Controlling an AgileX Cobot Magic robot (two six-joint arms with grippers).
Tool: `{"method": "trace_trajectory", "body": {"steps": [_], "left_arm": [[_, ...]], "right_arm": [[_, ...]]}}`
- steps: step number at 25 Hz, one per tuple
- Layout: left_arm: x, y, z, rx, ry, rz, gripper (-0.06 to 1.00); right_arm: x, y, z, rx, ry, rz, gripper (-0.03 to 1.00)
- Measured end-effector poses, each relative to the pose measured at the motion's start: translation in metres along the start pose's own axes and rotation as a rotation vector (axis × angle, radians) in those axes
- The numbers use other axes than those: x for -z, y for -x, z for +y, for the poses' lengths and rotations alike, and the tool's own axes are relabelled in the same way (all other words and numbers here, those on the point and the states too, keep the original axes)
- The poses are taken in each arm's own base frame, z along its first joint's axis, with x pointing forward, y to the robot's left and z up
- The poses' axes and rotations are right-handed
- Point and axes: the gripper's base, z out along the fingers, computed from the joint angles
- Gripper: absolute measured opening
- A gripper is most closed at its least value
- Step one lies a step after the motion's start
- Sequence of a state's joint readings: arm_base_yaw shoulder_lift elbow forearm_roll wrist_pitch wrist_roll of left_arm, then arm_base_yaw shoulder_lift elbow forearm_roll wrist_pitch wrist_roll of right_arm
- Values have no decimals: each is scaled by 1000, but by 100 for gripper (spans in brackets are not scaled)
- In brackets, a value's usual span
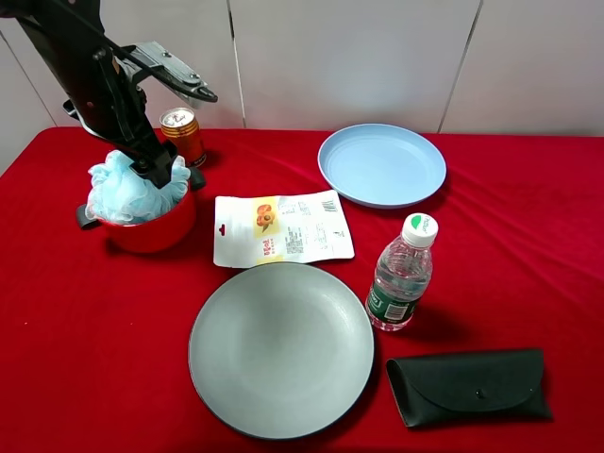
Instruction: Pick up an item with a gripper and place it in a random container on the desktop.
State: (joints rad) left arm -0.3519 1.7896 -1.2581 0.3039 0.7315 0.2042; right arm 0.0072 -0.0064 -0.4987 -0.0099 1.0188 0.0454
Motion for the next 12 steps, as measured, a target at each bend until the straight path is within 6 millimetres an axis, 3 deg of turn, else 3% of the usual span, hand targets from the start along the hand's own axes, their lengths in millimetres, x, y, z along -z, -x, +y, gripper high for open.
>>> {"method": "trace_trajectory", "body": {"steps": [12], "left_arm": [[40, -5, 7, 36, 16, -29, 99]], "right_arm": [[0, 0, 0, 0, 0, 0, 69]]}}
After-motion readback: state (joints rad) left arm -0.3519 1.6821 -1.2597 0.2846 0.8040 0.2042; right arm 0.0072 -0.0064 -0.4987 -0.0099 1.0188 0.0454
